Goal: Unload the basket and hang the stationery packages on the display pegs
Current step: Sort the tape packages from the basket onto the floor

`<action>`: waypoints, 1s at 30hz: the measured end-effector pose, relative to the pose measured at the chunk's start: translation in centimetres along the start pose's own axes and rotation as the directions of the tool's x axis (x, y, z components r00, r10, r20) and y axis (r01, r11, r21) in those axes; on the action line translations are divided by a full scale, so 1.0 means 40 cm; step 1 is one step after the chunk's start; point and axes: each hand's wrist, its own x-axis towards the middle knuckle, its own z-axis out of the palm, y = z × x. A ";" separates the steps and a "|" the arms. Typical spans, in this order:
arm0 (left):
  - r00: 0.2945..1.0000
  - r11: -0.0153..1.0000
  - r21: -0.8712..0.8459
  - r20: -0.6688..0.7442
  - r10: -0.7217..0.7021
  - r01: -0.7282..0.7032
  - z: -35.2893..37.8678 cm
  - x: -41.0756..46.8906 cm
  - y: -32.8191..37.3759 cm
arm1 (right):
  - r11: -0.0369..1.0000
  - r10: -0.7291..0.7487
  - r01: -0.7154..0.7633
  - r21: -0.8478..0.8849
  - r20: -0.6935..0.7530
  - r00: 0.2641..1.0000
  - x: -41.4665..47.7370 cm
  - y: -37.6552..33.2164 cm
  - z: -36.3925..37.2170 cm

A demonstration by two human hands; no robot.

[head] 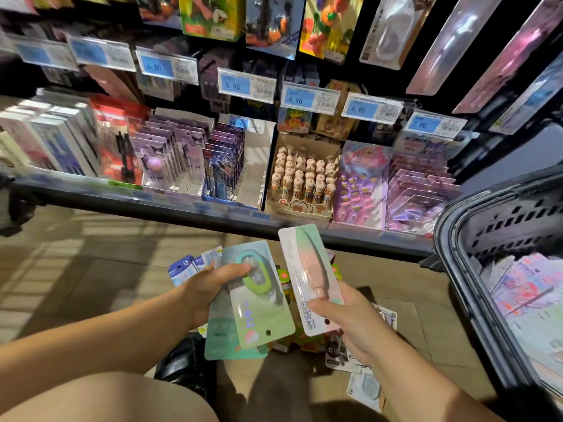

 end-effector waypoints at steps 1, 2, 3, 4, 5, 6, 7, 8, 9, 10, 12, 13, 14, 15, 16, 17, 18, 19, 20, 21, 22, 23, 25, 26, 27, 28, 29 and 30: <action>1.000 1.000 -0.002 -0.011 0.010 -0.010 0.000 0.000 0.002 | 1.000 -0.006 0.006 0.002 0.017 1.000 -0.001 -0.003 0.006; 1.000 1.000 0.000 -0.022 0.016 -0.016 0.000 -0.001 0.005 | 1.000 -0.009 0.009 0.004 0.025 1.000 -0.001 -0.008 0.014; 0.999 1.000 0.001 -0.029 0.022 -0.022 0.000 -0.004 0.010 | 1.000 -0.009 0.009 0.004 0.029 1.000 0.001 -0.012 0.023; 0.999 1.000 -0.002 -0.032 0.029 -0.029 0.001 -0.008 0.015 | 1.000 -0.007 0.007 0.002 0.035 0.999 0.003 -0.017 0.034; 0.999 0.999 -0.008 -0.029 0.041 -0.041 0.002 -0.011 0.019 | 1.000 -0.007 0.007 -0.003 0.046 0.999 0.006 -0.022 0.044; 0.998 0.998 -0.012 -0.016 0.055 -0.055 0.004 -0.015 0.023 | 1.000 -0.007 0.008 -0.013 0.060 0.998 0.010 -0.030 0.055; 0.997 0.997 -0.016 -0.002 0.072 -0.073 0.005 -0.020 0.029 | 1.000 -0.008 0.010 -0.025 0.080 0.997 0.013 -0.038 0.067; 0.995 0.995 -0.019 0.005 0.095 -0.095 0.005 -0.027 0.035 | 0.999 -0.005 0.008 -0.032 0.097 0.995 0.017 -0.047 0.078; 0.992 0.992 -0.020 0.013 0.125 -0.125 0.003 -0.035 0.041 | 1.000 -0.001 0.004 -0.030 0.113 0.994 0.021 -0.056 0.088; 0.987 0.987 -0.018 0.023 0.159 -0.159 -0.002 -0.042 0.047 | 1.000 0.003 0.000 -0.025 0.125 0.992 0.024 -0.066 0.099; 0.978 0.978 -0.014 0.031 0.208 -0.207 -0.013 -0.058 0.061 | 1.000 0.001 0.002 -0.016 0.144 0.990 0.031 -0.082 0.119; 0.976 0.976 -0.011 0.017 0.216 -0.216 -0.020 -0.064 0.066 | 1.000 -0.004 0.007 -0.015 0.151 0.988 0.034 -0.087 0.129; 0.976 0.976 -0.001 -0.005 0.219 -0.219 -0.026 -0.067 0.069 | 1.000 -0.006 0.010 -0.023 0.152 0.988 0.033 -0.094 0.137; 0.975 0.975 0.010 -0.022 0.221 -0.221 -0.030 -0.070 0.071 | 0.999 -0.006 0.011 -0.032 0.147 0.989 0.033 -0.099 0.144; 0.975 0.976 0.015 -0.029 0.220 -0.219 -0.033 -0.073 0.071 | 0.999 -0.005 0.011 -0.039 0.142 0.990 0.033 -0.100 0.147; 0.976 0.977 0.008 -0.033 0.215 -0.214 -0.036 -0.075 0.070 | 0.999 -0.007 0.012 -0.036 0.137 0.990 0.032 -0.101 0.148; 0.978 0.978 -0.004 -0.033 0.207 -0.207 -0.037 -0.077 0.069 | 1.000 -0.009 0.012 -0.024 0.125 0.992 0.032 -0.101 0.149; 0.980 0.980 -0.015 -0.023 0.200 -0.200 -0.038 -0.079 0.068 | 1.000 -0.011 0.011 -0.006 0.113 0.994 0.031 -0.101 0.148; 0.980 0.980 -0.024 -0.004 0.198 -0.198 -0.039 -0.081 0.066 | 1.000 -0.013 0.012 0.006 0.100 0.995 0.030 -0.100 0.146; 0.980 0.980 -0.028 0.019 0.199 -0.198 -0.038 -0.085 0.063 | 1.000 -0.016 0.014 0.013 0.083 0.996 0.028 -0.098 0.143; 0.979 0.979 -0.034 0.039 0.201 -0.200 -0.036 -0.088 0.060 | 1.000 -0.017 0.016 0.020 0.069 0.997 0.024 -0.097 0.141; 0.977 0.978 -0.039 0.054 0.205 -0.203 -0.036 -0.090 0.056 | 0.999 -0.016 0.014 0.033 0.058 0.998 0.021 -0.095 0.137; 0.977 0.979 -0.024 0.058 0.203 -0.202 -0.031 -0.095 0.053 | 0.997 -0.019 0.016 0.074 0.037 0.999 0.014 -0.092 0.128; 0.979 0.980 -0.010 0.057 0.198 -0.197 -0.029 -0.098 0.053 | 0.995 -0.024 0.022 0.096 0.019 1.000 0.011 -0.092 0.123; 0.980 0.981 0.003 0.057 0.191 -0.191 -0.026 -0.100 0.056 | 0.993 -0.030 0.029 0.112 0.002 1.000 0.007 -0.092 0.118; 0.980 0.982 0.010 0.057 0.189 -0.190 -0.025 -0.102 0.060 | 0.992 -0.034 0.035 0.124 -0.010 0.999 0.004 -0.094 0.115; 0.980 0.981 0.010 0.051 0.191 -0.192 -0.022 -0.106 0.065 | 0.991 -0.037 0.039 0.131 -0.017 0.999 -0.001 -0.097 0.112; 0.978 0.979 0.007 0.047 0.203 -0.203 -0.019 -0.111 0.070 | 0.990 -0.042 0.045 0.137 -0.020 0.999 -0.005 -0.100 0.111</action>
